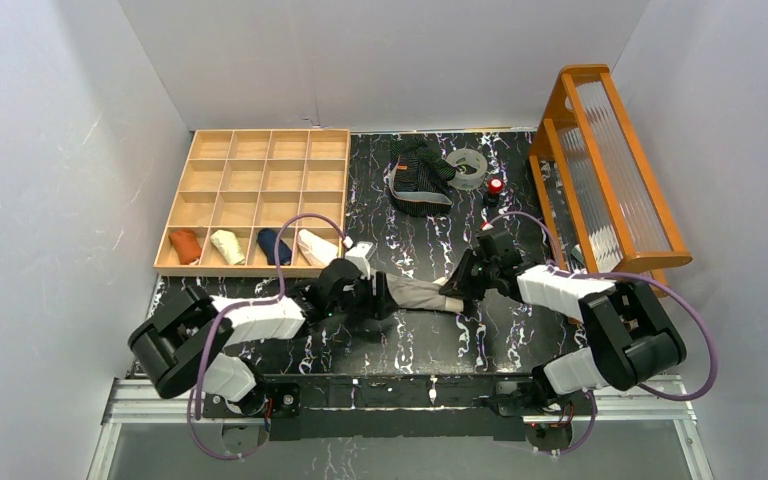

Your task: Roll the underwear

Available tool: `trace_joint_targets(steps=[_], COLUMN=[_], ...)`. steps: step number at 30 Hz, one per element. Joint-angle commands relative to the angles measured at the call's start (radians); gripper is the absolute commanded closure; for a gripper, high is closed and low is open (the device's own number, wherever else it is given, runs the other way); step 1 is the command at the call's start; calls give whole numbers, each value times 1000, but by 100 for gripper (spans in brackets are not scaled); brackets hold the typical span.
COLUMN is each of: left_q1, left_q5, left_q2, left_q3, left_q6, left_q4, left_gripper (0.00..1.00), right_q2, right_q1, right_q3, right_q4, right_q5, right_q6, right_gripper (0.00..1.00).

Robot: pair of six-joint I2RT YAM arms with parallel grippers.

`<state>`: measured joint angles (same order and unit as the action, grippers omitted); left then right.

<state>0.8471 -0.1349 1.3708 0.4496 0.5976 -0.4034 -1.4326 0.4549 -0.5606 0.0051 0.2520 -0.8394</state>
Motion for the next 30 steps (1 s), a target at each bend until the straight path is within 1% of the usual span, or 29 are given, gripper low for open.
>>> trace_joint_targets(steps=[1,4,6,9,13,15,17,20,23,27,30], left_q1=[-2,-6,-16,-47,-88,-101,-113,-138,-160,-175,-184], left_q5=[214,235,239,213,166,136,88,36,-12,-46,-70], left_q2=[96,176,216,254,297,318,337,376,410,446,483], left_q3=[77,131,158,187,273,322,370,421,461,510,560], left_q6=[86,88,90,87,20,-20,-57,-87,-101,-113,-128], left_q4=[-163,-157,-147,-147,-75,-31,20,64,88,99,121], left_gripper=[43,43,43,43,43,43,43,43,44,44,44], right_q2=[55,107,138,190,225,208,181,117,45,-32,-61], right_q1=[29,39,46,47,44,36,12,-39,-54,-58,-58], right_q3=[61,78,80,54,-22,-85,-131,-174,-203,-226,-212], right_q4=[-132,-150,-167,-210,-232,-280,-284,-250,-216,-182,-166], right_q5=[-46,-25,-12,-21,-33,-58,-52,29,103,215,246], right_q6=[-25,-39,-39,-16,68,117,162,224,286,318,322], right_gripper=[85,84,81,74,59,56,54,50,40,36,34])
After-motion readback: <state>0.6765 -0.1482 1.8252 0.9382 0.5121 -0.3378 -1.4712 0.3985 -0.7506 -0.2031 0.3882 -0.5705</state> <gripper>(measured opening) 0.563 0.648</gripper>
